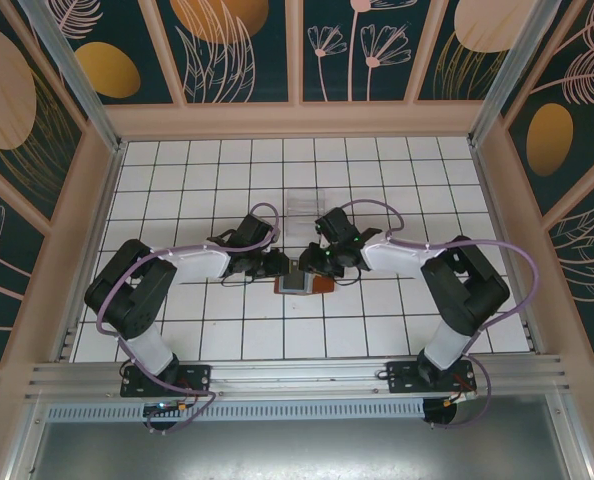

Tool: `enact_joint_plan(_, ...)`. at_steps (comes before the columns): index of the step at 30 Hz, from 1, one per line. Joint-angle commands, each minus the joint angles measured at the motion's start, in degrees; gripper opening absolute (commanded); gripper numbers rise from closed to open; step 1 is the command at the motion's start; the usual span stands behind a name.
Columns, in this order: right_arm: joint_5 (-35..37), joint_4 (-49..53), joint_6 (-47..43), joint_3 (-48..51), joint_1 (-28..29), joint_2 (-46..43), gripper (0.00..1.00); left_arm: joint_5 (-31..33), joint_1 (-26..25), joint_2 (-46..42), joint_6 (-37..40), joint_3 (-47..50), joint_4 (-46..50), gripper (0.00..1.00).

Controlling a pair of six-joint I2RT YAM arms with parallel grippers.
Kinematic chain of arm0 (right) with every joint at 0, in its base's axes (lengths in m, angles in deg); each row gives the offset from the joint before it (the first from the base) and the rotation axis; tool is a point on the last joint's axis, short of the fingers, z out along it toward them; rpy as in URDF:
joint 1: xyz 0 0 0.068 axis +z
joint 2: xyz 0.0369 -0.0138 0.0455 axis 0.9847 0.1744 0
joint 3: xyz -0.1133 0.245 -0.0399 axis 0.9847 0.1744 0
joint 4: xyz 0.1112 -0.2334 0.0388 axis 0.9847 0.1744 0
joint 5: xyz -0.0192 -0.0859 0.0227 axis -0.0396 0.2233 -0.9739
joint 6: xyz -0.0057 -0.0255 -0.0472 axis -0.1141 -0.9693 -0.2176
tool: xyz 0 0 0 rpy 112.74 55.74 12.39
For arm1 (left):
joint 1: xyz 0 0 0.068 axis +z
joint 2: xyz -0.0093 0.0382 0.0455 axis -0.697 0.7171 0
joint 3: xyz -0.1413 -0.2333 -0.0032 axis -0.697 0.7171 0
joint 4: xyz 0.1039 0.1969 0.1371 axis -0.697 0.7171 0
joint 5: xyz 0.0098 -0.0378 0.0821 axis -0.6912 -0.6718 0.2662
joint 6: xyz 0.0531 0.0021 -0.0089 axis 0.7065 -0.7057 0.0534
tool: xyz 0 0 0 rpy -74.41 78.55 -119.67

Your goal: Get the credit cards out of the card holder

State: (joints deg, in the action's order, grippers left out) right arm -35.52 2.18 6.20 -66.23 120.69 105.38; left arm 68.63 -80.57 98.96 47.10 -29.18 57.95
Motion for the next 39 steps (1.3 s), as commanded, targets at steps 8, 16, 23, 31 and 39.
enact_joint_plan(8, -1.0, -0.8, -0.1, -3.5, 0.8, 2.9, 0.28, -0.1, -0.2, 0.3, -0.5, 1.3, 3.4, 0.27)
enact_joint_plan(16, 1.4, 2.2, -1.6, -6.1, 1.3, 5.0, 0.27, -0.2, -0.2, 0.7, -0.5, 0.8, 3.6, 0.26)
enact_joint_plan(23, 4.2, 5.2, -2.4, -7.6, 2.1, 5.5, 0.27, -0.2, -0.2, 0.4, -0.5, 1.0, 3.8, 0.26)
enact_joint_plan(31, 6.7, 7.5, -2.6, -8.6, 2.9, 6.1, 0.27, -0.1, -0.2, 0.4, -0.5, 1.2, 3.8, 0.26)
enact_joint_plan(39, 6.8, 7.4, -2.5, -8.9, 3.3, 6.4, 0.27, -0.1, -0.2, 0.4, -0.5, 0.9, 3.9, 0.26)
